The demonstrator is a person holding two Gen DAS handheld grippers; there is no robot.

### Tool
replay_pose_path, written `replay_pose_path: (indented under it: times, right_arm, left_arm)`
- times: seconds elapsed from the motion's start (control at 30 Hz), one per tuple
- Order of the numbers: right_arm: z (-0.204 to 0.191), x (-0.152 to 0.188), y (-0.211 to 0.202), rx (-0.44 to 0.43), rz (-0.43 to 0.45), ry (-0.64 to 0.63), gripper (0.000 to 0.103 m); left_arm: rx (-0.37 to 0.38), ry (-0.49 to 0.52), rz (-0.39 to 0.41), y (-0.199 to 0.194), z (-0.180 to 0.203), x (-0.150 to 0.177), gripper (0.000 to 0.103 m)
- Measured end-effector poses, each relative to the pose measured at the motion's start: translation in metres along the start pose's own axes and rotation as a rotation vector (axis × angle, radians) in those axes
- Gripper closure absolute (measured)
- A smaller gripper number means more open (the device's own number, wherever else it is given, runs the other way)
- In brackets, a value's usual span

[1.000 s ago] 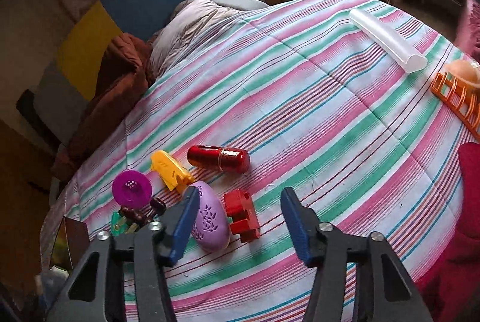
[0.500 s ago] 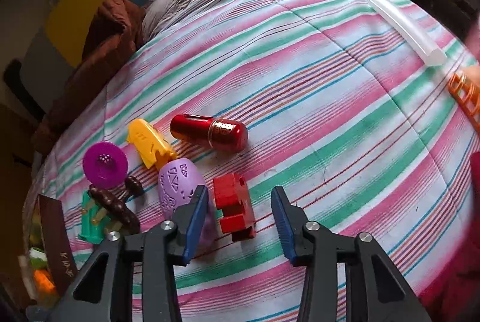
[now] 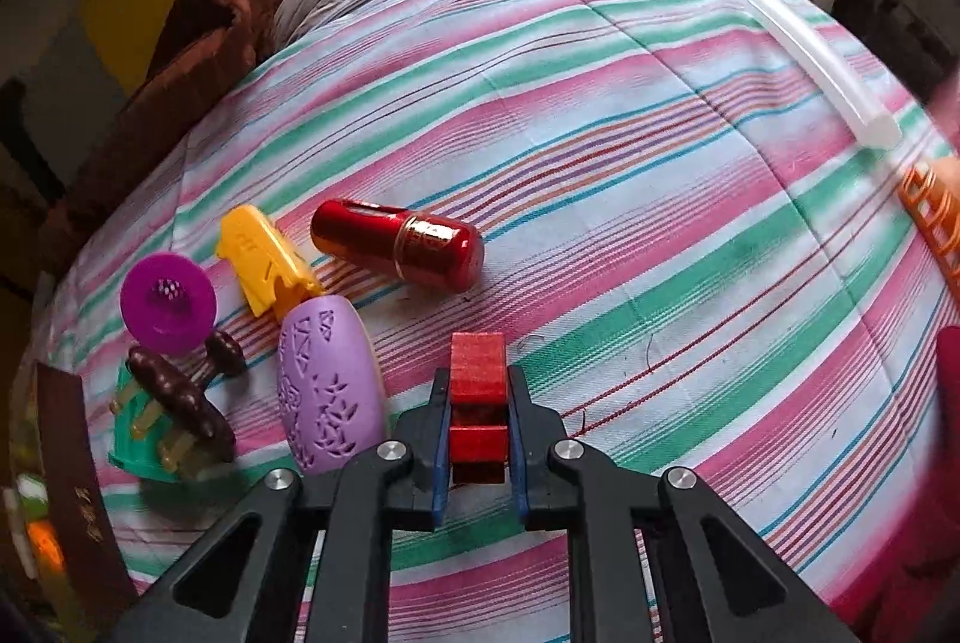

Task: Organize rigid objects
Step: 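Lift the cup with the left tool while the right tool grasps the red block, then lower the black-and-silver cup into the gold tray and open the left tool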

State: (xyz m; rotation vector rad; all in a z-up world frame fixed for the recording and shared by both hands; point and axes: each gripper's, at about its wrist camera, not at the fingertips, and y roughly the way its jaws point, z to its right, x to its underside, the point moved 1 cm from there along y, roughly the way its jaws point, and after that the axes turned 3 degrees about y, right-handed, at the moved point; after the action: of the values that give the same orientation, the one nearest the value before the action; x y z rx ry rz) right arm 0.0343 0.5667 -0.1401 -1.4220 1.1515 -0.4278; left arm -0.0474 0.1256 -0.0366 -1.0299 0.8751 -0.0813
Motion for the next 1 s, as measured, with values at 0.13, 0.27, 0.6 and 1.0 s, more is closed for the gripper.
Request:
replay_pose_path:
  times: [0.13, 0.27, 0.6, 1.0]
  right_arm:
    - [0.002, 0.002, -0.002, 0.006, 0.000, -0.013, 0.088]
    - [-0.012, 0.007, -0.002, 0.083, 0.019, -0.125, 0.087]
    - [-0.016, 0.011, -0.004, 0.143, 0.044, -0.211, 0.087]
    - [-0.031, 0.007, 0.007, 0.180, 0.061, -0.265, 0.087]
  left_arm:
    - [-0.047, -0.085, 0.006, -0.012, -0.029, 0.015, 0.059]
    - [-0.107, -0.169, 0.013, -0.022, -0.059, 0.031, 0.059]
    - [-0.211, -0.294, 0.040, -0.034, -0.113, 0.035, 0.059]
    - [-0.294, -0.264, -0.020, -0.008, -0.133, 0.028, 0.059]
